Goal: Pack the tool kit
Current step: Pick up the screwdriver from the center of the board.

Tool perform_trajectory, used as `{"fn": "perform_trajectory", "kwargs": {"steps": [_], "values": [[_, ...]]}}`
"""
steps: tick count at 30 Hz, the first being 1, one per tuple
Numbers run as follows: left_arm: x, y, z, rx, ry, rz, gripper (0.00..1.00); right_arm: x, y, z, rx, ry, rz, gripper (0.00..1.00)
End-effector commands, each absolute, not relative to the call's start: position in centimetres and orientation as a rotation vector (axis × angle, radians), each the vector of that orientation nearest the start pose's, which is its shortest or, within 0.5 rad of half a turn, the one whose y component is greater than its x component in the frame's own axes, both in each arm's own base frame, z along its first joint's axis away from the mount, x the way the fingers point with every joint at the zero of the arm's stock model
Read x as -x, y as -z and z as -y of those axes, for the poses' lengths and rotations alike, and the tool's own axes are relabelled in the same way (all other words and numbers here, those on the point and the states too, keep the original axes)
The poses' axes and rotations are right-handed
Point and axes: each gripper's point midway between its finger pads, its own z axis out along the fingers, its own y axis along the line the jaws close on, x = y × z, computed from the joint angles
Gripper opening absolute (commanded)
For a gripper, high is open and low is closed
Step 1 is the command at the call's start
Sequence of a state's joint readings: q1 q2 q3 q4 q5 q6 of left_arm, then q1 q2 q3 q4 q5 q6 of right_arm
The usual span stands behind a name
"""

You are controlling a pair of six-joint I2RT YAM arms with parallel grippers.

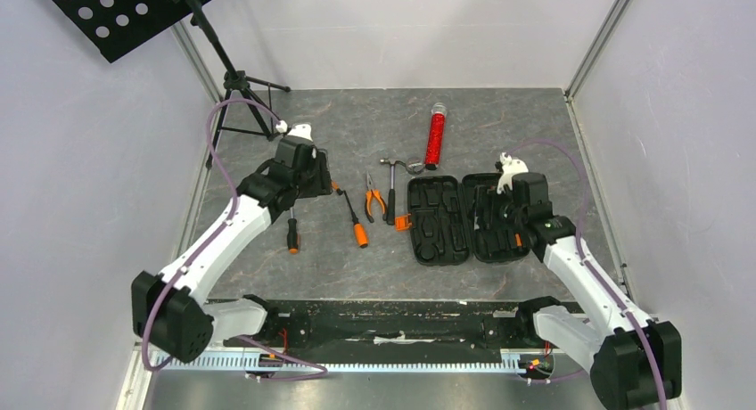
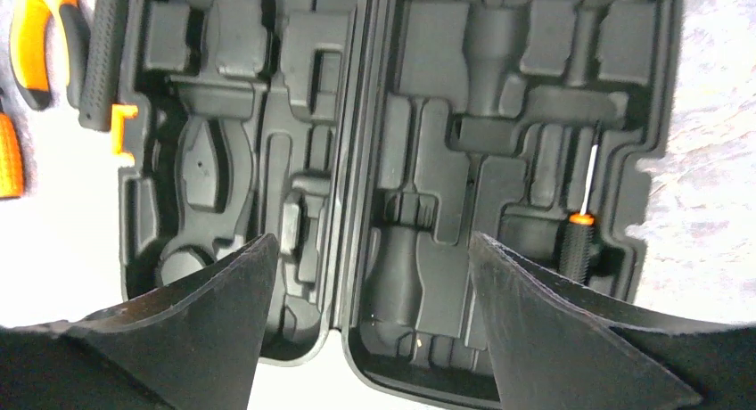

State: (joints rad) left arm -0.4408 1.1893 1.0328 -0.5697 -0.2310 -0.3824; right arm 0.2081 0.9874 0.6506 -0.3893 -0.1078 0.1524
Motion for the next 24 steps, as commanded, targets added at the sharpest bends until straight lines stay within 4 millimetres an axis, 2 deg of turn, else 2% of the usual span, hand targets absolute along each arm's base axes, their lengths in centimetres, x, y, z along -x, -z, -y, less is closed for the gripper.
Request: {"fn": "perform_trajectory", "kwargs": {"steps": [1,7,13,16,19,22,24], "values": [[-32.8,-16.9,13.5,0.222,0.232,-2.308,0.66,-28.1,-12.5,-9.4,0.173,-0.351,-2.164,0.81],[-37.3,-13.6,12.6,0.461,0.107,-2.238,0.59,-26.8,-10.5,-10.1,0.212,-0.411,-2.157,0.82],[-41.0,-9.3,13.0,0.575,0.029,-2.273,0.56,-26.1,-9.4,-10.3,0.223,-0.434,-2.154,0.82],[-42.1,-6.9,13.2,0.592,-0.009,-2.318,0.54,-26.0,-9.6,-10.5,0.223,-0.453,-2.141,0.82],[-42.7,-5.7,13.0,0.584,-0.076,-2.352,0.52,-25.9,-9.8,-10.4,0.222,-0.451,-2.132,0.82],[-42.5,-4.3,12.4,0.581,-0.142,-2.4,0.48,-25.9,-10.1,-10.3,0.22,-0.442,-2.123,0.83],[-42.1,-3.5,12.2,0.576,-0.174,-2.436,0.41,-25.8,-9.9,-10.1,0.213,-0.428,-2.125,0.83]]}}
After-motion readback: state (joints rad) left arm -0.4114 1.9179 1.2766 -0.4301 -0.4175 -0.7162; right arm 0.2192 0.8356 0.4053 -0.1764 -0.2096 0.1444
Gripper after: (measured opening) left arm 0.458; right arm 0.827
